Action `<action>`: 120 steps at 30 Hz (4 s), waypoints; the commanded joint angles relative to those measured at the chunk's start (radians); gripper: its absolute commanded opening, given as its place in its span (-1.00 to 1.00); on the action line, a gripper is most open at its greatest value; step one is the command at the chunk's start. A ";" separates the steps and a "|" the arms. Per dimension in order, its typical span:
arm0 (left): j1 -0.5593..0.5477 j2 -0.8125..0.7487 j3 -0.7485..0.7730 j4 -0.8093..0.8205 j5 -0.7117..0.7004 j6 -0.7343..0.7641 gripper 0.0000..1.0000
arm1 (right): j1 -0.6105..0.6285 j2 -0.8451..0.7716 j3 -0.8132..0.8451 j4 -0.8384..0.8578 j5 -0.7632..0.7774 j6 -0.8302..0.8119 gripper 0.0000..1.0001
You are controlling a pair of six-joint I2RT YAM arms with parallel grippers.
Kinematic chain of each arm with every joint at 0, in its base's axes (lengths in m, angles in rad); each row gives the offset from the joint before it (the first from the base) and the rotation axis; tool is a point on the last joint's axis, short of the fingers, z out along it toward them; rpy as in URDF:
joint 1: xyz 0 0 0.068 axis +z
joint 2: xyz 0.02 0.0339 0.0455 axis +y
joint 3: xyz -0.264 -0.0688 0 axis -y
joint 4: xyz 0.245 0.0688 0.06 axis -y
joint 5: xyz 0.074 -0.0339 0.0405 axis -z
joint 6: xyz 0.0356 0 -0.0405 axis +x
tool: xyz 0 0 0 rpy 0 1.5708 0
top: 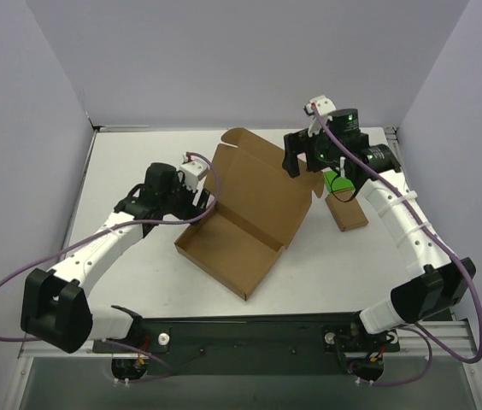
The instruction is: Fold the paper box
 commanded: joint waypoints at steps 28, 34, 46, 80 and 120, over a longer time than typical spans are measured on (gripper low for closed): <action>-0.003 0.282 0.054 -0.058 0.000 0.091 -0.10 | -0.097 0.188 0.001 0.107 -0.447 0.070 0.76; -0.023 0.313 0.060 -0.057 0.009 0.097 -0.50 | -0.014 0.211 0.043 0.044 -0.415 0.057 0.09; -0.067 0.373 0.084 -0.075 0.031 0.090 -1.00 | 0.113 0.207 0.061 0.071 -0.368 0.131 -0.82; 0.098 0.160 0.025 -0.066 0.143 0.116 0.43 | 0.077 0.171 0.006 0.038 -0.307 0.064 -0.91; -0.017 0.364 0.086 -0.104 0.047 0.130 -0.97 | 0.191 0.044 -0.241 0.444 -0.373 0.396 -1.00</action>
